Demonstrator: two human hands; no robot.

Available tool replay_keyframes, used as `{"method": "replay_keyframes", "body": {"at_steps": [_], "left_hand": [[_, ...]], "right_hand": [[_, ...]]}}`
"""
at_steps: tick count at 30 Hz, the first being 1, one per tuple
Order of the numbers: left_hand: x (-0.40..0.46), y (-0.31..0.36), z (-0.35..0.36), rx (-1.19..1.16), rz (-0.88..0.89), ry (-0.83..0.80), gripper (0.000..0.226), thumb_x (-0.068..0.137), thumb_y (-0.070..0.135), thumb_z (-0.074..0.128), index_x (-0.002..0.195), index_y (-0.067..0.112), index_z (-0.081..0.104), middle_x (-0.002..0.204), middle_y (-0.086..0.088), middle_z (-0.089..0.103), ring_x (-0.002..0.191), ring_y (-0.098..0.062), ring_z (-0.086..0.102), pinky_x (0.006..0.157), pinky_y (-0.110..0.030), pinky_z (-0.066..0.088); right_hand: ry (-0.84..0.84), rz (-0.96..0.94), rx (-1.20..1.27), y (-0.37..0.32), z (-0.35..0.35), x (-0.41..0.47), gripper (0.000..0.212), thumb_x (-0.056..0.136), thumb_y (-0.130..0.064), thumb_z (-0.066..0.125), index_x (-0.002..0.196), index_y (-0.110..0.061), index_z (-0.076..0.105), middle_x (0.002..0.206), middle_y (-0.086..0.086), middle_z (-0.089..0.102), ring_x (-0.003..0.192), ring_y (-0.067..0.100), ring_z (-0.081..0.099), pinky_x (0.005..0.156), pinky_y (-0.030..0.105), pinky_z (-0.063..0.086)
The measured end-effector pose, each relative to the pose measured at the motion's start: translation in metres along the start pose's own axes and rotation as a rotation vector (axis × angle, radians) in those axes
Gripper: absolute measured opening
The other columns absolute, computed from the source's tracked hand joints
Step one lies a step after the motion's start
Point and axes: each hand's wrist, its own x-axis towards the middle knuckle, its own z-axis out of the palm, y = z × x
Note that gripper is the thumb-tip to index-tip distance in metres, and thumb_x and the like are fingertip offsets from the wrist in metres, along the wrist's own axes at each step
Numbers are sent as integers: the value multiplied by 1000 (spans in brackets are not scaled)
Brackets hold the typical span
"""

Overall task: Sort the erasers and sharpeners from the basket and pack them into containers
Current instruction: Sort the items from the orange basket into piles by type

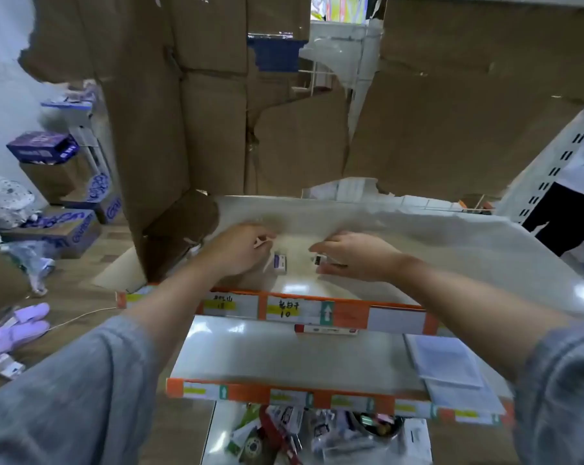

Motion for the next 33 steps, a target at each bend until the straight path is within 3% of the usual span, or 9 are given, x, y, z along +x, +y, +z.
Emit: {"method": "replay_keyframes", "body": {"at_steps": [6, 11, 16, 19, 23, 26, 28, 33], "left_hand": [[1, -4, -1, -4, -61, -24, 31, 95, 32, 49, 124, 28, 57, 123, 3, 59, 105, -13, 54, 89, -32, 46], [-3, 1, 1, -15, -81, -57, 33, 95, 34, 49, 126, 26, 56, 123, 3, 59, 98, -8, 50, 79, -23, 40], [-4, 11, 3, -22, -65, -136, 45, 90, 44, 55, 129, 22, 55, 128, 1, 56, 110, -15, 52, 94, -30, 42], [-4, 13, 3, -4, -72, -186, 48, 84, 46, 61, 126, 24, 57, 126, 3, 53, 111, -17, 49, 97, -34, 41], [-6, 20, 2, -128, -118, -136, 35, 76, 38, 73, 107, 27, 61, 111, 9, 55, 100, -13, 52, 87, -30, 45], [-8, 29, 1, -218, -109, -132, 33, 73, 27, 77, 97, 27, 54, 94, 9, 60, 87, -11, 57, 76, -27, 48], [-10, 35, 2, -251, -75, -107, 33, 75, 23, 77, 98, 27, 53, 91, 9, 61, 85, -10, 57, 72, -23, 47], [-12, 47, 5, -380, -75, -50, 32, 86, 17, 66, 114, 30, 60, 97, 9, 59, 93, -11, 56, 79, -22, 44]], "right_hand": [[50, 11, 0, 3, 2, 0, 44, 93, -47, 50, 131, -24, 54, 123, 1, 61, 116, 16, 52, 92, 33, 47], [213, 145, 223, 3, 6, -7, 42, 92, -34, 56, 132, -21, 52, 120, 1, 57, 105, 15, 55, 89, 24, 43], [315, 261, 442, -1, 13, -18, 39, 87, -22, 66, 125, -16, 58, 111, 3, 50, 90, 10, 54, 84, 14, 42], [338, 277, 445, -3, 18, -26, 31, 85, -18, 68, 116, -19, 63, 109, 2, 52, 88, 10, 54, 84, 19, 47], [372, 281, 465, -6, 15, -34, 26, 87, -12, 65, 112, -17, 66, 104, 3, 63, 81, 8, 54, 80, 27, 51], [400, 335, 507, -9, 12, -39, 27, 88, -12, 63, 114, -21, 65, 107, 1, 68, 83, 5, 58, 74, 16, 46], [413, 374, 560, -12, 9, -42, 29, 89, -11, 62, 116, -21, 65, 108, 3, 68, 85, 6, 61, 72, 11, 44], [423, 488, 594, -18, 7, -61, 32, 93, -12, 54, 120, -28, 63, 118, -2, 64, 92, 10, 61, 81, 21, 48]]}}
